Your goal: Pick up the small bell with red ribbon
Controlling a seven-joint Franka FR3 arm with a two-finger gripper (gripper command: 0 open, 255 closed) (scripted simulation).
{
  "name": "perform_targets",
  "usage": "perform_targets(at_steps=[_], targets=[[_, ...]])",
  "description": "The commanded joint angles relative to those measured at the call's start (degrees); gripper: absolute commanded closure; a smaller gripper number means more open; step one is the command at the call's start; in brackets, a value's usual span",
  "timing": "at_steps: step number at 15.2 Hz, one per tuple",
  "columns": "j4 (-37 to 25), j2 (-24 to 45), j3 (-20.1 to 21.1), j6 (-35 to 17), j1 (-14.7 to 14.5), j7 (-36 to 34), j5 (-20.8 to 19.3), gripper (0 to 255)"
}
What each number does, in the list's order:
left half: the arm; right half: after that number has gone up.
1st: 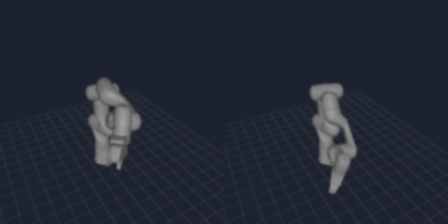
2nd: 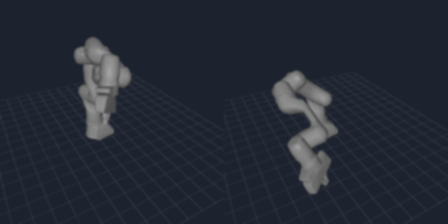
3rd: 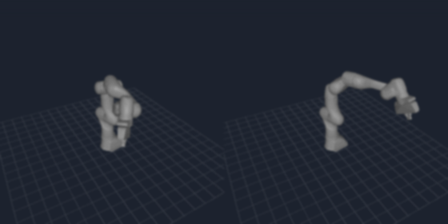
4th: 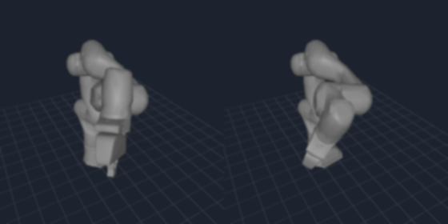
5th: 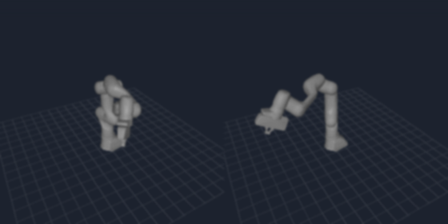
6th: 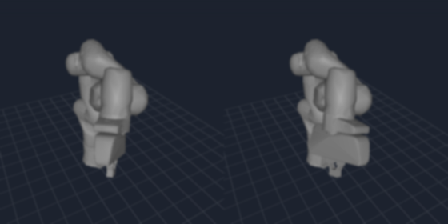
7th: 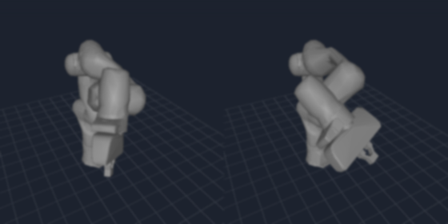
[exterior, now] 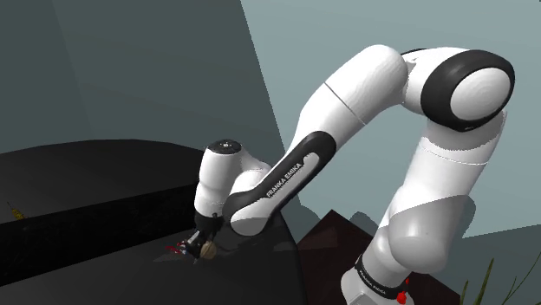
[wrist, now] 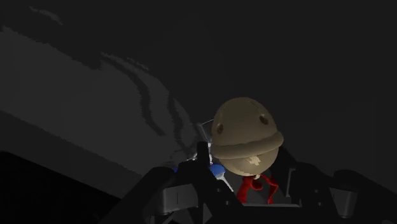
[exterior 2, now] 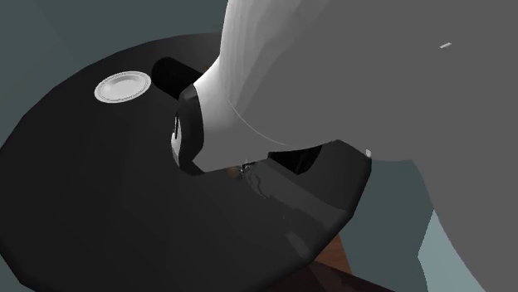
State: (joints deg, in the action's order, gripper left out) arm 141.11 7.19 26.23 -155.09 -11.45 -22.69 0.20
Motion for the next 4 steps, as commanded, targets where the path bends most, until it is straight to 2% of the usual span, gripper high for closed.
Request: perform_targets(at_steps=[1, 4], targets=[[-0.1, -1.7, 0.5, 1.7, 0.3, 1.0, 1.6, 255], [-0.2, -2.6, 0.7, 2.7, 0.4, 1.5, 2.3, 255]])
